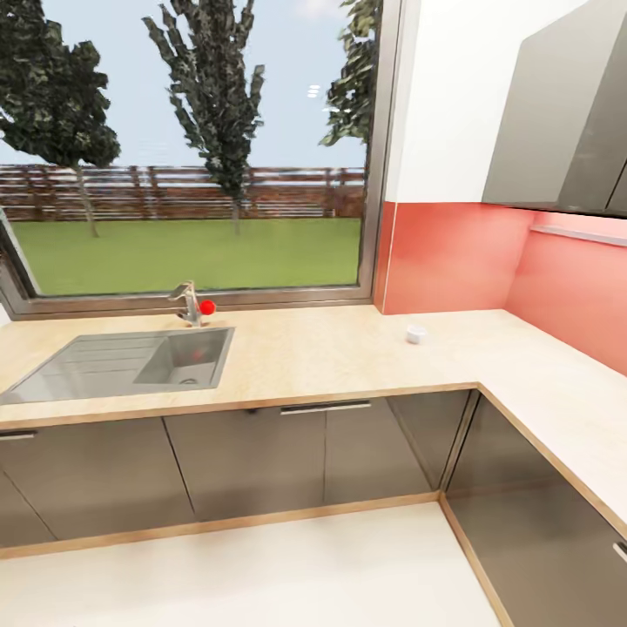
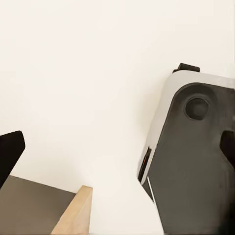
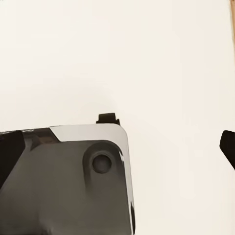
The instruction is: Set up a coffee station on the kitchen countertop: keep the coffee maker on the countertop, move the bottle of coffee from the kitchen shelf to the counter next to the coffee maker, place a paper coffee filter on top of the coffee maker, put the saucer next to the coffee maker with the coffee cup on the saucer, and place the electric kettle next to the coffee maker.
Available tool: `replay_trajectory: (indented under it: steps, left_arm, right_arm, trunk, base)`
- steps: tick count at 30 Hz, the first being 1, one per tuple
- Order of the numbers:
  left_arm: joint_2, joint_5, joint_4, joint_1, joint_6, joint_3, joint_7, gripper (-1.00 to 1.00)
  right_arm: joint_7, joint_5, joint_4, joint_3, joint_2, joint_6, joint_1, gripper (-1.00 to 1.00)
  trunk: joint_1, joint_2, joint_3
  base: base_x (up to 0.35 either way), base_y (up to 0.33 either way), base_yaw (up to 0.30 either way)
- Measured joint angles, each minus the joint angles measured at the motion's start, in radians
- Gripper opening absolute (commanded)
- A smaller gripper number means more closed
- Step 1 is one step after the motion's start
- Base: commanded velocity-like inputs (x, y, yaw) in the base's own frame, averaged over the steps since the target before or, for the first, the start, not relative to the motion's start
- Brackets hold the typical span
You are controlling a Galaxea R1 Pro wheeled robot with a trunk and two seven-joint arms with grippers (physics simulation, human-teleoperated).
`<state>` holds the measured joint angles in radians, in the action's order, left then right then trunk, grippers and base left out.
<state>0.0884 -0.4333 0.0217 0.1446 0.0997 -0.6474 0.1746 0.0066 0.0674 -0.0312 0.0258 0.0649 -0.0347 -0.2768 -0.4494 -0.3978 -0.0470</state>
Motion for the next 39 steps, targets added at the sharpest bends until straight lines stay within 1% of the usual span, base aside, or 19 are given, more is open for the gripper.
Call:
replay_trajectory:
  steps: [1,4,10,19,22,24,26,27,31,33,34,36,38,39]
  left_arm:
    - [-0.008,0.0,0.0,0.0,0.008,0.0,0.0,1.0]
    - [-0.017,0.001,-0.006,0.0,0.025,-0.002,0.001,1.0]
    - [-0.012,-0.002,-0.013,0.001,0.031,-0.002,0.003,1.0]
    - [-0.009,-0.002,-0.015,0.002,0.033,-0.001,0.004,1.0]
    - [-0.005,-0.002,-0.015,0.002,0.033,-0.002,0.004,1.0]
    - [-0.001,-0.002,-0.015,0.002,0.033,-0.002,0.004,1.0]
    - [0.0,-0.001,-0.016,0.002,0.034,-0.004,0.005,1.0]
    - [0.001,-0.001,-0.016,0.002,0.034,-0.004,0.005,1.0]
    - [0.002,0.0,-0.016,0.002,0.035,-0.006,0.005,1.0]
    - [0.002,0.0,-0.017,0.002,0.041,-0.006,0.005,1.0]
    - [0.002,-0.001,-0.017,0.002,0.044,-0.006,0.005,1.0]
    - [0.002,-0.001,-0.017,0.002,0.056,-0.006,0.004,1.0]
    - [0.003,-0.001,-0.018,0.002,0.063,-0.006,0.004,1.0]
    - [0.003,-0.001,-0.018,0.002,0.064,-0.005,0.004,1.0]
  right_arm:
    - [0.0,0.0,-0.001,0.0,0.0,0.0,0.0,1.0]
    - [0.001,0.001,-0.004,-0.001,-0.003,0.0,0.0,1.0]
    - [0.001,0.002,-0.007,-0.001,-0.006,-0.001,0.0,1.0]
    - [0.001,0.003,-0.008,0.001,-0.006,-0.003,0.0,1.0]
    - [-0.001,0.004,-0.021,0.003,-0.004,-0.005,0.0,1.0]
    - [-0.002,0.004,-0.077,0.004,-0.003,-0.007,0.0,1.0]
    - [-0.002,0.005,-0.161,0.007,-0.001,-0.008,0.0,1.0]
    - [-0.003,0.005,-0.182,0.009,-0.001,-0.009,0.0,1.0]
    - [-0.004,0.008,-0.349,0.022,0.001,-0.024,0.0,1.0]
    - [-0.004,0.009,-0.43,0.047,0.001,-0.06,0.0,1.0]
    - [-0.004,0.009,-0.45,0.056,0.001,-0.071,0.0,1.0]
    - [-0.004,0.01,-0.526,0.088,0.0,-0.111,-0.001,1.0]
    - [-0.004,0.011,-0.61,0.103,-0.001,-0.14,-0.001,1.0]
    - [-0.004,0.011,-0.634,0.105,-0.001,-0.145,-0.001,1.0]
  trunk:
    - [0.0,0.0,0.0]
    - [0.0,0.0,0.0]
    - [0.0,0.0,0.0]
    - [0.0,0.0,0.0]
    - [0.0,0.0,0.0]
    - [0.0,0.0,0.0]
    - [0.0,0.0,0.0]
    - [0.0,0.0,0.0]
    - [0.0,0.0,0.0]
    - [0.0,0.0,0.0]
    - [0.0,0.0,0.0]
    - [0.0,0.0,0.0]
    - [0.0,0.0,0.0]
    - [0.0,0.0,0.0]
  base:
    - [0.0,0.0,0.035]
    - [0.0,0.0,0.012]
    - [0.0,0.0,0.001]
    - [0.0,0.0,0.0]
    - [0.0,0.0,0.0]
    - [0.0,0.0,0.0]
    - [0.0,0.0,0.0]
    - [0.0,0.0,0.0]
    - [0.0,0.0,0.0]
    - [0.0,0.0,0.0]
    - [0.0,0.0,0.0]
    - [0.0,0.0,0.0]
    - [0.0,0.0,0.0]
    - [0.0,0.0,0.0]
